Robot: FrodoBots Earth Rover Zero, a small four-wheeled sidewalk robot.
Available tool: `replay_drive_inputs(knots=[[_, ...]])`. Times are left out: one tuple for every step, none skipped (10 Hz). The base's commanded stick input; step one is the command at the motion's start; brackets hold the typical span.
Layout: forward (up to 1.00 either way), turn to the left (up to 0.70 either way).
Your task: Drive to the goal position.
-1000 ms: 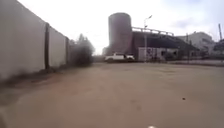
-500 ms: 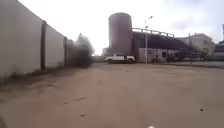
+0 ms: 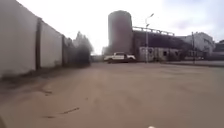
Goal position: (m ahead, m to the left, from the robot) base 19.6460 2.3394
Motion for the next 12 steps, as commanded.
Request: replay_drive_inputs(knots=[[0.7, 0.01], [0.7, 0.01], [0.7, 0.01], [0.7, 0.01], [0.7, 0.01], [0.7, 0.01], [0.7, 0.01], [0.7, 0.01], [0.7, 0.01], [0.7, 0.01], [0.7, 0.01], [0.7, 0.01]])
